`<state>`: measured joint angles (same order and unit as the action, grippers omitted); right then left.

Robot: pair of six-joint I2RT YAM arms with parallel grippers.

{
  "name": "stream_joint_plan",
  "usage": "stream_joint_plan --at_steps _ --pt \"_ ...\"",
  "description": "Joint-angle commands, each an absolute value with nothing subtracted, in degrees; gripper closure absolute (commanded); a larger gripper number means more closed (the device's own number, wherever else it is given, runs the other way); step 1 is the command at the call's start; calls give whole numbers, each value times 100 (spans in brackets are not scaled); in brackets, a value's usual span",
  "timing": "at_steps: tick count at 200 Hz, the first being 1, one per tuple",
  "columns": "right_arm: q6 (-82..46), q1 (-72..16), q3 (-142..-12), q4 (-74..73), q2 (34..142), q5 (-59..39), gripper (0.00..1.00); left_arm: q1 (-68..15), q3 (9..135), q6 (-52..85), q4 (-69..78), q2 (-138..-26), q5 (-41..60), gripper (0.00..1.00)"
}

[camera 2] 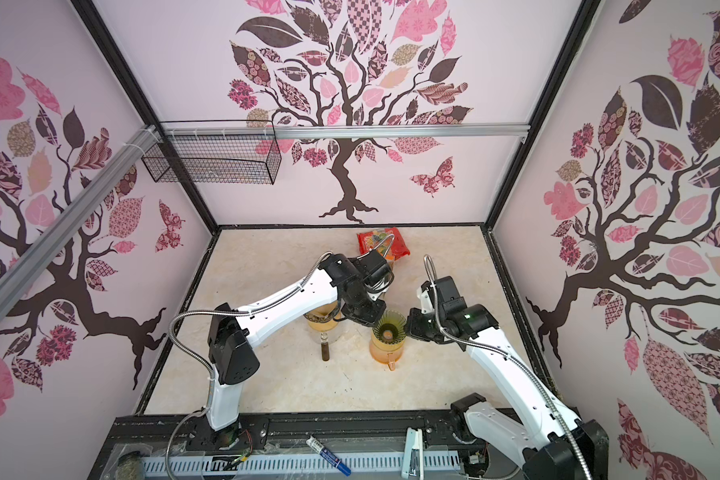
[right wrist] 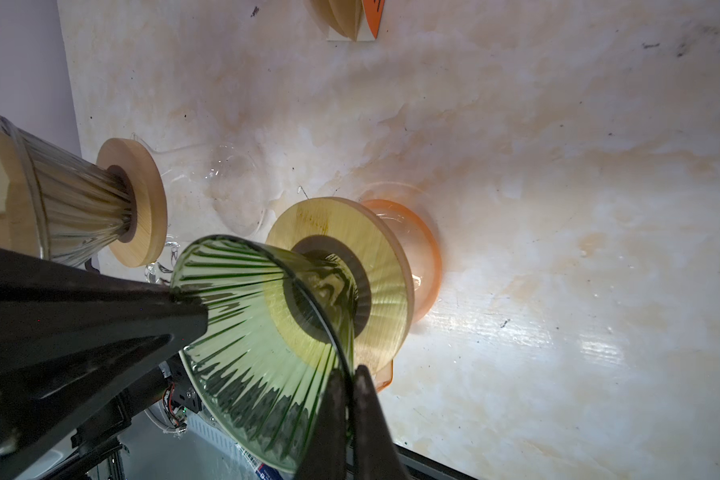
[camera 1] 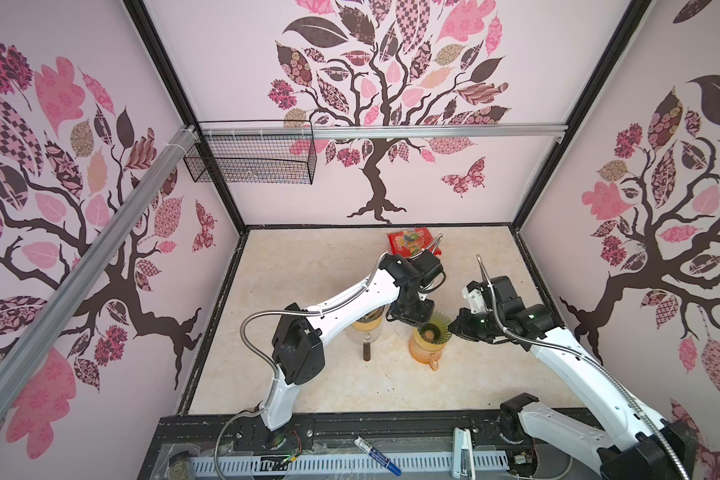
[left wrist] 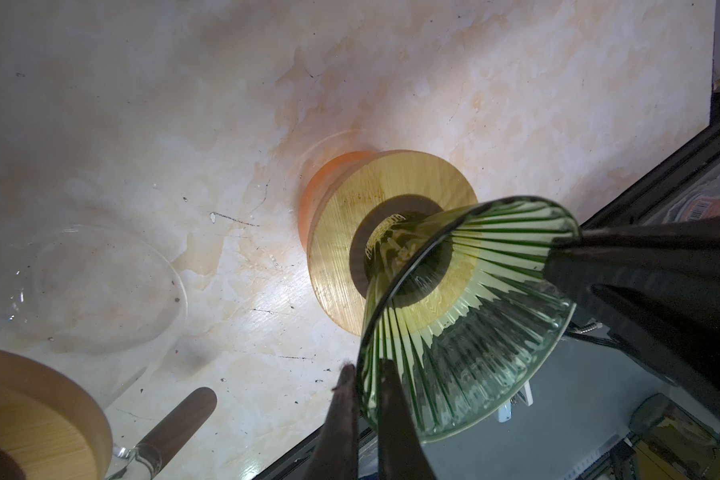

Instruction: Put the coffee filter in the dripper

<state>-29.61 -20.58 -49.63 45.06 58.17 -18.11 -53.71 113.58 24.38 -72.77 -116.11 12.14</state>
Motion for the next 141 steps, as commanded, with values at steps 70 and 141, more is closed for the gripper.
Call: stream_joint_plan --at_steps 70,141 --pt "-2769 -2212 -4970 4773 6198 -1426 100 -5459 11448 2110 -7638 -11922 1322 92" --pt "-2781 -2267 -4854 4731 6250 -1398 100 -5458 11332 2049 -7652 -11991 1354 92"
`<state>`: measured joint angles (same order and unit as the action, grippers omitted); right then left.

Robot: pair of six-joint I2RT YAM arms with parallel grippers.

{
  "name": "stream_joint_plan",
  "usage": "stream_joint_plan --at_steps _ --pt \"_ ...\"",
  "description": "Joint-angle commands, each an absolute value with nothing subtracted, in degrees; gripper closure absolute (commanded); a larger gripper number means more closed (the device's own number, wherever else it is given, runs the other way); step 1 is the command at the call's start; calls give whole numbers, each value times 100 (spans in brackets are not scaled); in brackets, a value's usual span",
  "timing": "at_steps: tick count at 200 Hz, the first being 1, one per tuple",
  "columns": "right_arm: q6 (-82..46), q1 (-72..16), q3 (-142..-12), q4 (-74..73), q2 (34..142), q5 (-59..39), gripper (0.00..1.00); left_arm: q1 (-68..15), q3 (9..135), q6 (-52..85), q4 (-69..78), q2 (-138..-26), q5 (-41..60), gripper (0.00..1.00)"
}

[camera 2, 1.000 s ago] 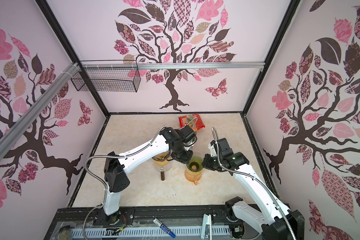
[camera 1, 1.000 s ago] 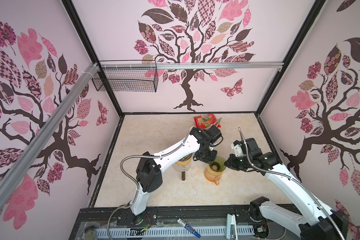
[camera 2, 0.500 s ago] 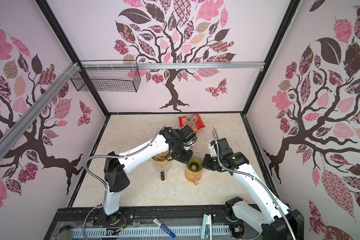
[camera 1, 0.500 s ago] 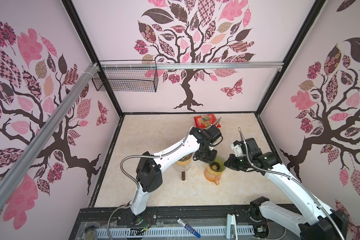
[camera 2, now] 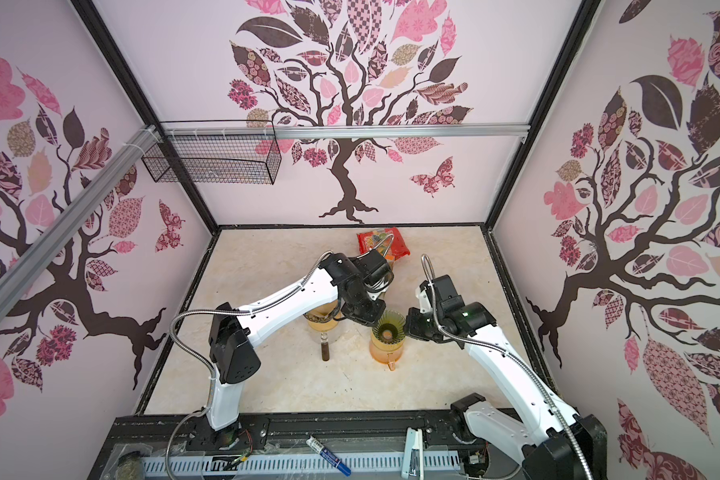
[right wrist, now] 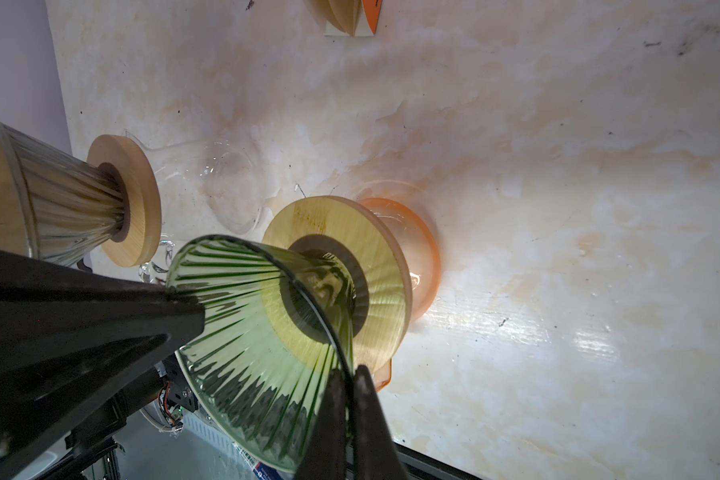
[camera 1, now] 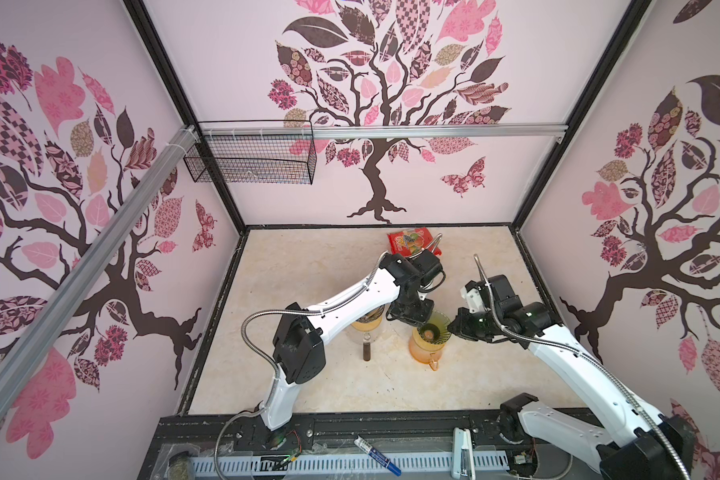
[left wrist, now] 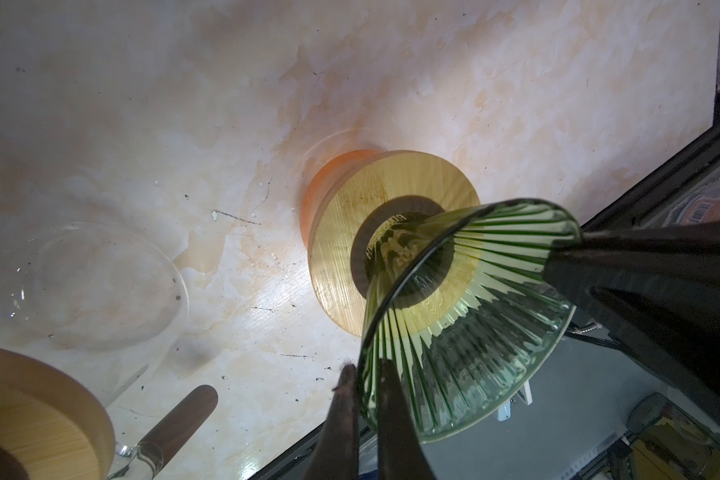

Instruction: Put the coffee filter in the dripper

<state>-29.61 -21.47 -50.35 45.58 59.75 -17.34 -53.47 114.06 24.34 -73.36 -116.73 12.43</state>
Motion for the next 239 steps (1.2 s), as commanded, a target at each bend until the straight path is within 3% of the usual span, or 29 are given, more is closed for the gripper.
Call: stream_joint_plan --at_steps 1,239 --pt "-2784 -2267 -4853 4734 6250 -1394 100 -5458 11326 2048 -7654 -11999 1354 92" --pt "-3190 -2299 -4191 4515 6153 -1435 100 -5475 10574 1904 -7490 -12031 1385 92"
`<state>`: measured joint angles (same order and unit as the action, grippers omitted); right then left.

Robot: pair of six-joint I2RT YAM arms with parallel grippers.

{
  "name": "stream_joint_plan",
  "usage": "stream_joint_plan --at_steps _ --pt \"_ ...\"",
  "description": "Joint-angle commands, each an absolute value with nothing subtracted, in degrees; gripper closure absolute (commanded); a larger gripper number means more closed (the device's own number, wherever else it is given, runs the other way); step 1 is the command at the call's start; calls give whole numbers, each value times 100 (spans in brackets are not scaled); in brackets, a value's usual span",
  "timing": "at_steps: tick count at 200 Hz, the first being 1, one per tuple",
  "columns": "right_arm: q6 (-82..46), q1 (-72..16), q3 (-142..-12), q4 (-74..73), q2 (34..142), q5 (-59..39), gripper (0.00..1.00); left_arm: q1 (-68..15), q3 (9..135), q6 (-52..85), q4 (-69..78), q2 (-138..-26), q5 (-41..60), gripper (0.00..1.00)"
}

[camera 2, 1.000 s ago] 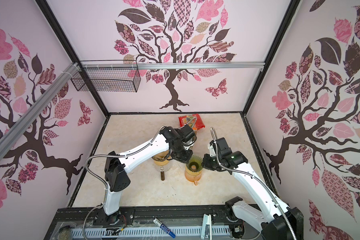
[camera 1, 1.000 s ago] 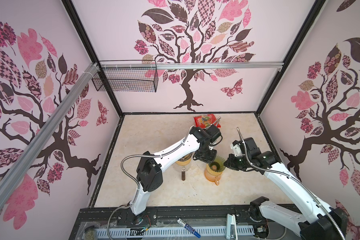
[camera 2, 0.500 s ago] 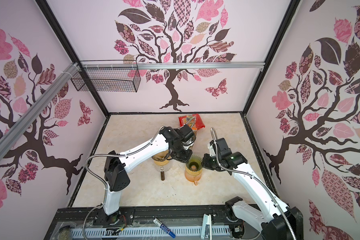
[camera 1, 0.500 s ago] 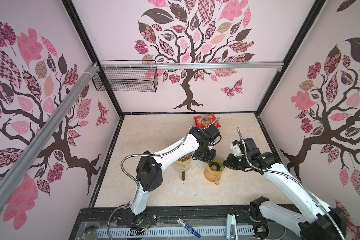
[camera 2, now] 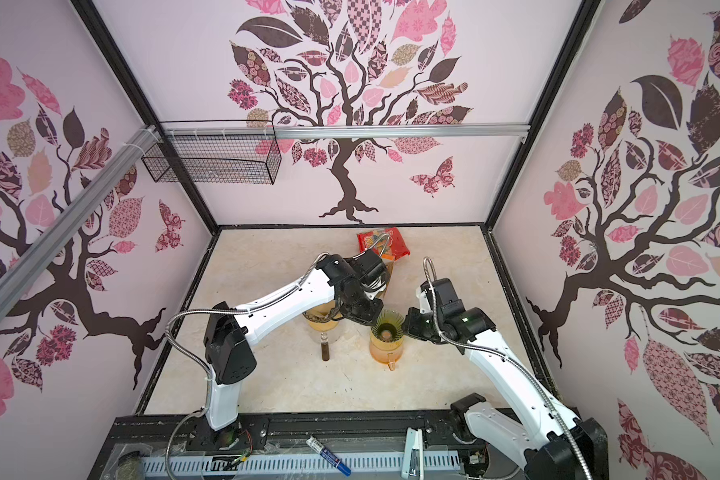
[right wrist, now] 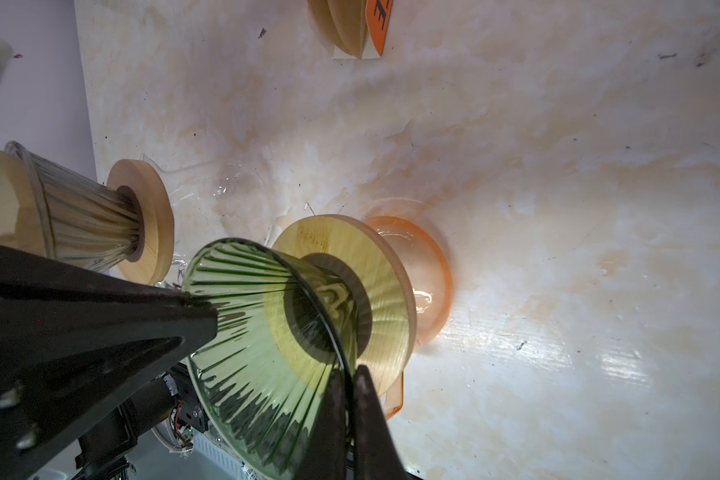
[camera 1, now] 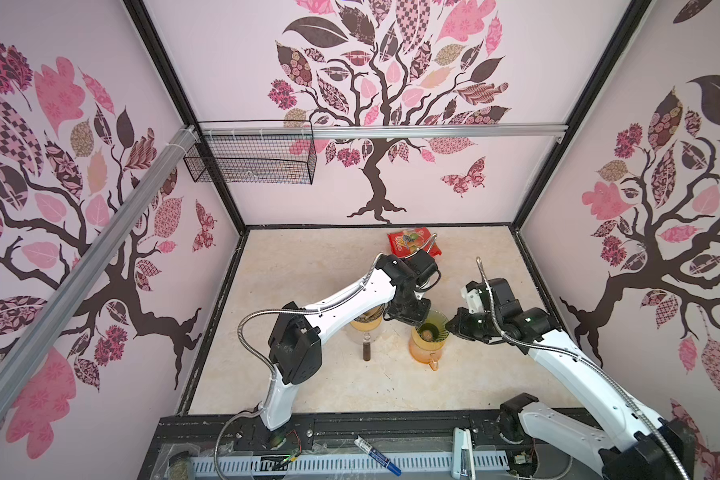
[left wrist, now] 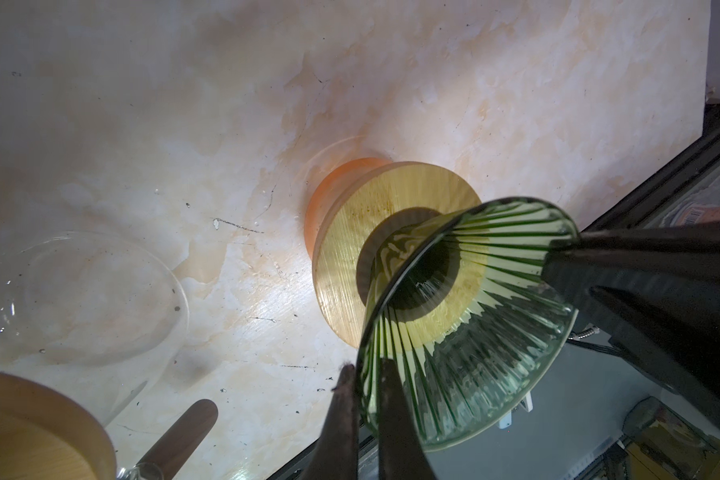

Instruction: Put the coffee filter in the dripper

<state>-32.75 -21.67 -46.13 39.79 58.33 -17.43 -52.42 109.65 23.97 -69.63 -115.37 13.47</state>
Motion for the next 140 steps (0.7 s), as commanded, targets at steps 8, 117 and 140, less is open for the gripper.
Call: stream_joint_plan --at_steps 8,117,140 --pt "-3195 -2302 -4280 4566 6128 -1369 100 -5475 10653 1903 -7520 -11994 1355 92" --pt "-3303 -2289 -4937 4937 5977 -388 100 -5475 11455 1877 -7564 -12173 1547 91" --pt "-3331 -2292 -4961 4905 5950 -309 100 -5475 11632 1873 -7559 -12277 1588 91"
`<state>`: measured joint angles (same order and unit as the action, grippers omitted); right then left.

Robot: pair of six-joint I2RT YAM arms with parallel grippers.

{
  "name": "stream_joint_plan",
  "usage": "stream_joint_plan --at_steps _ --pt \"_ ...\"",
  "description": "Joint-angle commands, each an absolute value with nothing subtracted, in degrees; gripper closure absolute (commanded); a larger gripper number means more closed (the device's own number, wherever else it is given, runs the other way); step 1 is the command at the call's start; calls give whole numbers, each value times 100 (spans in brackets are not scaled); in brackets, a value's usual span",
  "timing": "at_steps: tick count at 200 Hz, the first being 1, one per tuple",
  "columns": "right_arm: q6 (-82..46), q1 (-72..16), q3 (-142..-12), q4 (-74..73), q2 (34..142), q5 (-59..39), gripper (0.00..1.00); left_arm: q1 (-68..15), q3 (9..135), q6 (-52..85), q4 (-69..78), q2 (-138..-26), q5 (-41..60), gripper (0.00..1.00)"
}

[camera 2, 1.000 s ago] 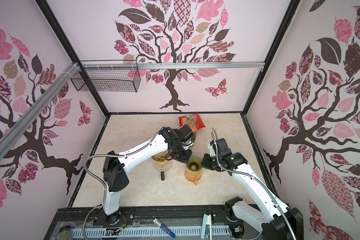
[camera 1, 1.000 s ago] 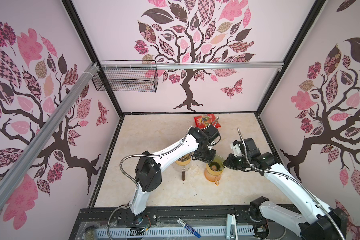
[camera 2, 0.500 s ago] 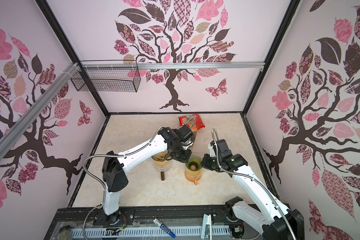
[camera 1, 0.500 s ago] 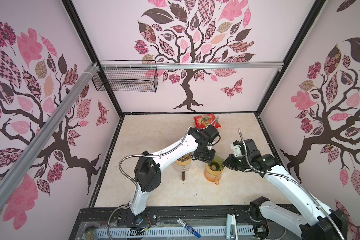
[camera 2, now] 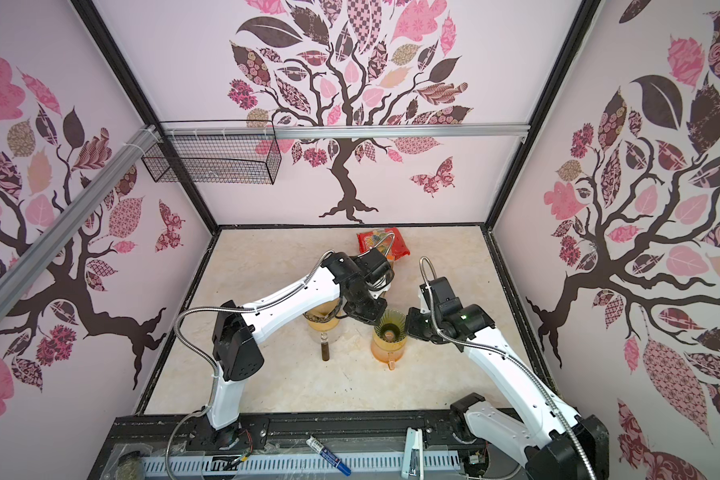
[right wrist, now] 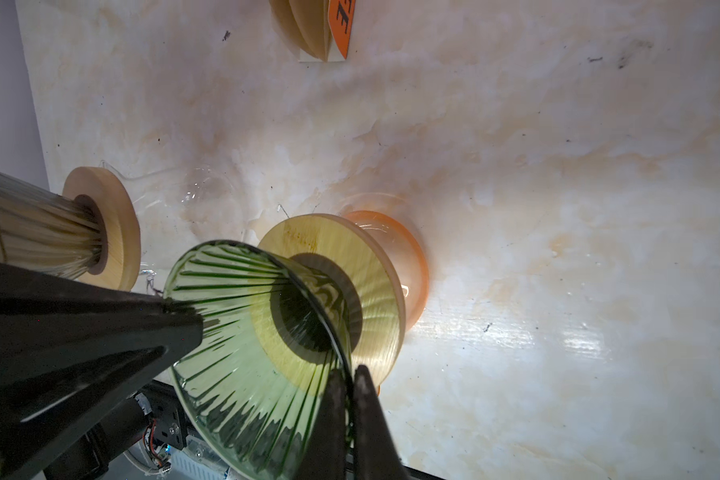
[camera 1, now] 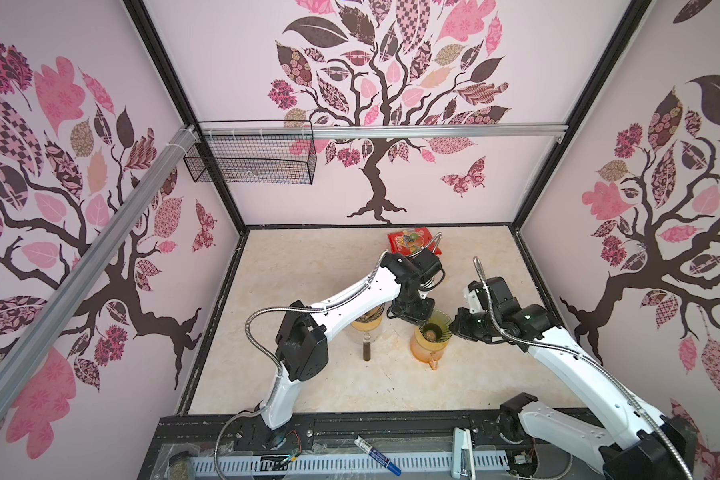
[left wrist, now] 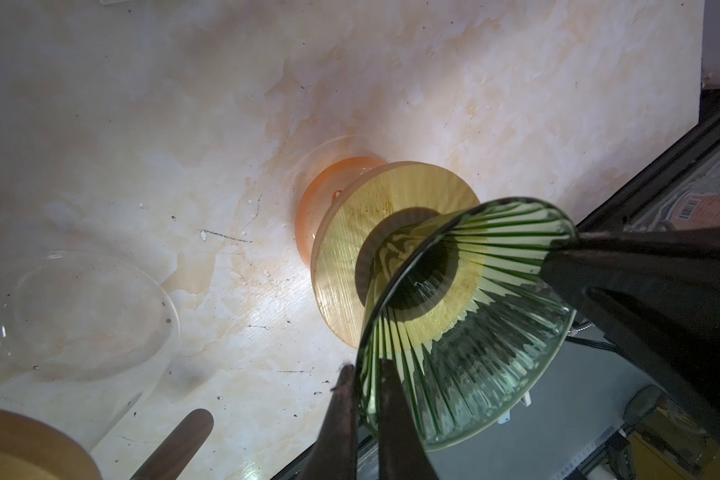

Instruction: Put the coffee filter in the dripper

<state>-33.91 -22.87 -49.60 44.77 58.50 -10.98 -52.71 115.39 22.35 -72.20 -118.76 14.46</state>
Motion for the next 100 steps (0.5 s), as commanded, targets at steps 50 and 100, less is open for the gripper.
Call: stream_joint_plan --at_steps 50,100 --pt "-3351 -2294 -5062 4910 5968 -418 99 -5451 11769 1878 -7634 -12172 1462 90" --pt "-3352 -2293 -5106 4878 6029 -492 98 -5326 11804 1994 -7584 -11833 1441 87"
